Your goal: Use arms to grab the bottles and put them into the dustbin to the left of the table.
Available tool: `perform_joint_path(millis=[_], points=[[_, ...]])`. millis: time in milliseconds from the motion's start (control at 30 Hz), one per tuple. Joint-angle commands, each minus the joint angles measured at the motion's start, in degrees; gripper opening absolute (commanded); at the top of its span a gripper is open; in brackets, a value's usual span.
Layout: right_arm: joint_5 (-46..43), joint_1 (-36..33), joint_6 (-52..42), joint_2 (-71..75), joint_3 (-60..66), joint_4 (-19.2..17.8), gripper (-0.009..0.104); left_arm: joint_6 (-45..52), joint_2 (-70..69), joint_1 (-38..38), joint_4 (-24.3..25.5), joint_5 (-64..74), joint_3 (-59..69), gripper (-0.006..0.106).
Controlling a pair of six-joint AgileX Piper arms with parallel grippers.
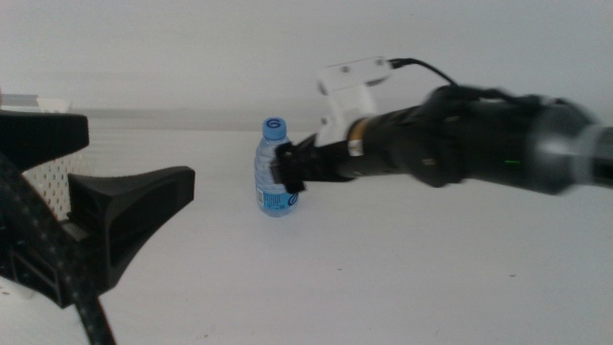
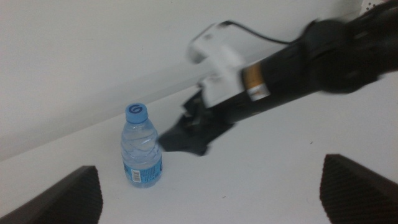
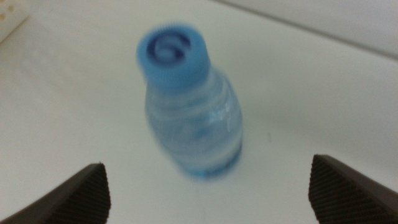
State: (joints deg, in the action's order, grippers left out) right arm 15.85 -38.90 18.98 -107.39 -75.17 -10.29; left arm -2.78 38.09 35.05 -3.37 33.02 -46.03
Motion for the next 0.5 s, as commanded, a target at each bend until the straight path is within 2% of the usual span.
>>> perform_joint_path(millis=[0, 133, 233, 333, 467], points=[[2.99, -0.15, -3.39, 5.82, 3.39, 3.96, 0.085, -0.04, -0.30, -0.13, -0.09, -0.87, -0.49, 0.094], [9.59, -0.15, -11.04, 16.30, 9.57, 8.42, 0.085, -0.04, -0.30, -0.13, -0.09, -0.87, -0.49, 0.094], [21.08, -0.15, -14.73, 23.22, 11.82, 10.76, 0.085, -0.04, -0.30, -0.13, -0.09, -0.87, -0.49, 0.094], [30.79, -0.15, -14.98, 29.12, 12.58, 10.76, 0.085, -0.04, -0.30, -0.13, -0.09, -0.87, -0.49, 0.094], [35.81, -0.15, -14.98, 35.61, 14.40, 11.04, 0.085, -0.04, -0.30, -0.13, -0.09, -0.87, -0.49, 0.094]])
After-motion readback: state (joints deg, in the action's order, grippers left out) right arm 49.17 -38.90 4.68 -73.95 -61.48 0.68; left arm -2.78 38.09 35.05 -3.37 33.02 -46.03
